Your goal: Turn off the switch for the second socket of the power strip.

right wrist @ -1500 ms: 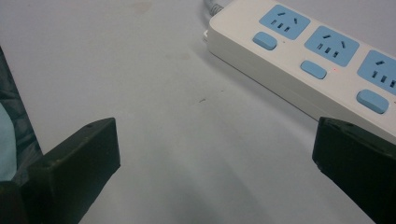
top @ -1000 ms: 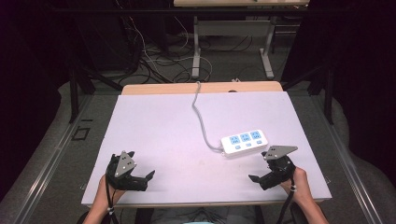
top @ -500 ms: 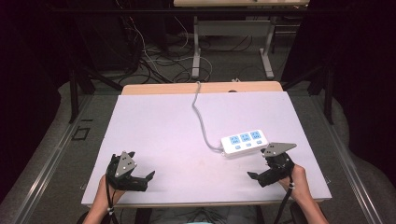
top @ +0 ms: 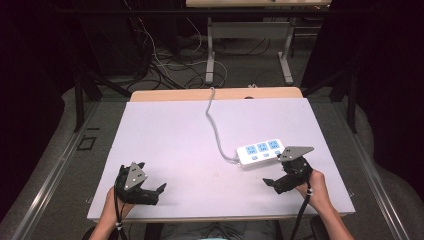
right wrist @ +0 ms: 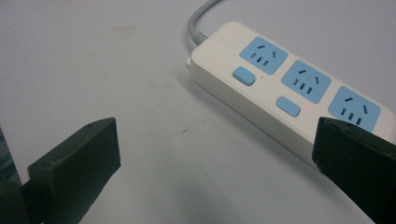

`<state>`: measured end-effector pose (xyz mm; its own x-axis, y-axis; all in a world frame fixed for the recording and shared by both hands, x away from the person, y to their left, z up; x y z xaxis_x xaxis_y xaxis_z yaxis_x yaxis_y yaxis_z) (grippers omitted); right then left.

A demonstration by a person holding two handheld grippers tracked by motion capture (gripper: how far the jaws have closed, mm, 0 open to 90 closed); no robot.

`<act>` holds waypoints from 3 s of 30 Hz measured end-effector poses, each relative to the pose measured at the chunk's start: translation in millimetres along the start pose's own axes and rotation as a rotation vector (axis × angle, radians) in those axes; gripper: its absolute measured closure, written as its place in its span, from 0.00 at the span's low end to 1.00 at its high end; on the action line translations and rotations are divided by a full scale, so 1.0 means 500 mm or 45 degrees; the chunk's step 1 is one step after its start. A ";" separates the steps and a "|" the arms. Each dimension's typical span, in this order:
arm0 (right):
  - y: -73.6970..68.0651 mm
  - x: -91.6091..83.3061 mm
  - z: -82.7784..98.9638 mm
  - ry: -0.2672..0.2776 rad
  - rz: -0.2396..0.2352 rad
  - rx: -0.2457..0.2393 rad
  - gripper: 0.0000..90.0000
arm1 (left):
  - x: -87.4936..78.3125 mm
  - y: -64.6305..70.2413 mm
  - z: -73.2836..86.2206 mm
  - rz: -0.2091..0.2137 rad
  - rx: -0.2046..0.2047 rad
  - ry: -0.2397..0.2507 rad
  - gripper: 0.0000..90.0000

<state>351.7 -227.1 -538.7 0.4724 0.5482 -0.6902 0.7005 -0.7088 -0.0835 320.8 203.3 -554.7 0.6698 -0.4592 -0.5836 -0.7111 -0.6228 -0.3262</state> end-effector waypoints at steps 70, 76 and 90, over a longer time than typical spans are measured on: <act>0.135 0.063 -0.083 0.052 0.004 0.193 0.00 | 0.002 0.000 -0.001 -0.004 0.014 -0.025 0.00; 0.136 0.064 -0.083 0.066 0.019 0.200 0.00 | 0.001 0.000 -0.001 -0.007 0.014 -0.023 0.00; 0.132 0.070 -0.079 0.063 0.052 0.182 0.25 | 0.000 0.002 0.001 -0.008 0.016 -0.032 0.00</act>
<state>435.5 -237.2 -539.8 0.5268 0.5365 -0.6593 0.5989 -0.7847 -0.1600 320.0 202.9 -555.2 0.6685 -0.4393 -0.6001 -0.7099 -0.6175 -0.3387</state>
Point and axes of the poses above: each handheld gripper's, and its own axes: x roughly forward along the jaws, z roughly out of its underside, y roughly to its right, the point moved 5 cm from there along x, roughly forward along the jaws, and after that the axes turned 11 degrees about x, right-handed, at the moved point
